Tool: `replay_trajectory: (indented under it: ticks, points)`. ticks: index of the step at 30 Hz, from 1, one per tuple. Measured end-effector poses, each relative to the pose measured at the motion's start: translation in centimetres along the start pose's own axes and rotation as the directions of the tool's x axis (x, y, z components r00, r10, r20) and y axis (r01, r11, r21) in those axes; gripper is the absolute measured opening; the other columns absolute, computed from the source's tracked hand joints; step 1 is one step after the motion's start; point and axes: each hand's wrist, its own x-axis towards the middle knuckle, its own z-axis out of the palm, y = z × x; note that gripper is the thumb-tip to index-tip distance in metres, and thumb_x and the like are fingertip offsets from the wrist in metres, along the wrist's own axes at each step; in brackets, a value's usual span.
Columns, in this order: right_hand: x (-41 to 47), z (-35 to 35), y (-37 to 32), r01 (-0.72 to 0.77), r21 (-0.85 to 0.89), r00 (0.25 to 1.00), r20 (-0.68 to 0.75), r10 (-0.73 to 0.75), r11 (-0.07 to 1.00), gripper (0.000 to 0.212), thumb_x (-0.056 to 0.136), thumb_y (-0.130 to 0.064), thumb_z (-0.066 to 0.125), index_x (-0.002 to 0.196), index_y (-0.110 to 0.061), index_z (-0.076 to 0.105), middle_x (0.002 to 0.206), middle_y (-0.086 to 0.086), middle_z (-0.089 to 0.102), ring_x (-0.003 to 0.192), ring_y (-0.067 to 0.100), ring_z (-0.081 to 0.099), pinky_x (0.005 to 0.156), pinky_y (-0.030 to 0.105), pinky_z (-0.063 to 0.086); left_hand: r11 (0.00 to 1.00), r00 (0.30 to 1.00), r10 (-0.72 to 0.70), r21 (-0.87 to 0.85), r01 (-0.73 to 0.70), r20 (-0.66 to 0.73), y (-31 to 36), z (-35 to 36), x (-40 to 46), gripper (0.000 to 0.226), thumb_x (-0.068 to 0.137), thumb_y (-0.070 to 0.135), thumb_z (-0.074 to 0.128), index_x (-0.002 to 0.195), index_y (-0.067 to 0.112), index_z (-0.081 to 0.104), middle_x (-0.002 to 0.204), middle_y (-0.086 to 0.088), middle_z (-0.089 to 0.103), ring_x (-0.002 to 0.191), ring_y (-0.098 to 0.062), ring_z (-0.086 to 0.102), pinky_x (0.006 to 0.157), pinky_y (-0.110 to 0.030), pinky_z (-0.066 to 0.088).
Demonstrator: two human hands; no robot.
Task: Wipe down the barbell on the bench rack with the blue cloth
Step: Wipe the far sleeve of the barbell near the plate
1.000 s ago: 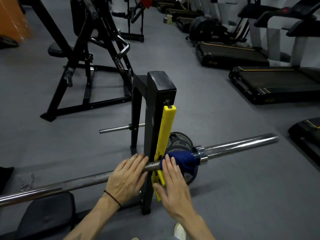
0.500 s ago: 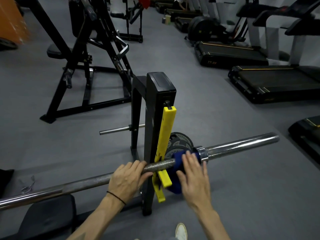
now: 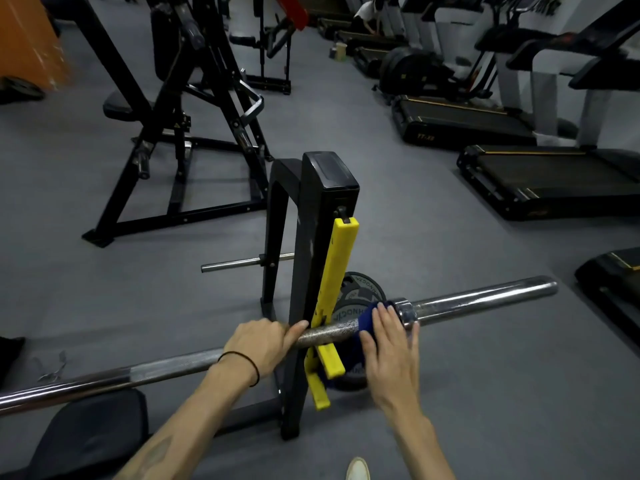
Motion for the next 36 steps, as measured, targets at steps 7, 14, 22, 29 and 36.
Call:
replay_trajectory:
  ticks: [7,14,22,29,36]
  points:
    - [-2.7,1.4,-2.4,0.254,-0.064,0.962,0.125,-0.245,0.965,0.067,0.11,-0.058,0.018,0.159,-0.016,0.037,0.17,-0.003,0.023,0.158,0.016,0.017,0.127,0.039,0.003,0.989,0.846,0.116,0.14,-0.049,-0.521,0.2,5.7,-2.4,0.043,0.103,0.042,0.034,0.094,0.016,0.067,0.076,-0.001,0.053,0.064,-0.022,0.05,0.056,-0.038,0.042]
    - [-3.4,2.0,-3.4,0.032,0.013,0.995,0.093,-0.033,0.999,0.078,0.108,-0.064,0.018,0.163,-0.009,0.022,0.173,0.002,0.009,0.16,0.014,-0.001,0.128,0.033,-0.005,0.999,0.786,0.043,0.051,-0.015,-0.617,1.5,6.1,-3.3,0.045,0.101,0.043,0.042,0.113,0.008,0.069,0.085,-0.003,0.058,0.075,-0.024,0.052,0.077,-0.039,0.045]
    - [-1.5,-0.2,0.9,0.09,-0.052,0.994,0.073,-0.086,0.995,0.066,0.11,-0.058,0.019,0.159,-0.015,0.033,0.17,-0.002,0.02,0.158,0.021,0.02,0.129,0.034,0.0,1.0,0.778,0.02,0.029,-0.002,-0.628,1.7,5.6,-2.8,0.04,0.1,0.044,0.044,0.1,0.012,0.069,0.08,-0.001,0.056,0.069,-0.023,0.051,0.066,-0.038,0.042]
    - [-2.3,0.3,0.4,0.303,-0.127,0.948,0.141,-0.285,0.945,0.063,0.111,-0.055,0.024,0.161,-0.018,0.033,0.172,-0.005,0.019,0.159,0.018,0.017,0.127,0.041,0.008,0.996,0.801,0.072,0.085,-0.026,-0.595,0.8,5.4,-2.2,0.042,0.098,0.05,0.044,0.085,0.017,0.066,0.071,-0.001,0.053,0.06,-0.022,0.051,0.054,-0.036,0.038]
    - [-4.0,3.1,-3.5,0.054,0.0,0.993,0.106,-0.053,0.999,0.078,0.109,-0.063,0.023,0.165,-0.01,0.014,0.174,0.002,0.003,0.16,0.024,-0.001,0.127,0.037,-0.001,0.993,0.814,0.069,0.114,-0.003,-0.576,0.8,5.3,-1.4,0.046,0.096,0.055,0.046,0.074,0.018,0.061,0.062,-0.002,0.051,0.053,-0.024,0.052,0.049,-0.036,0.038]
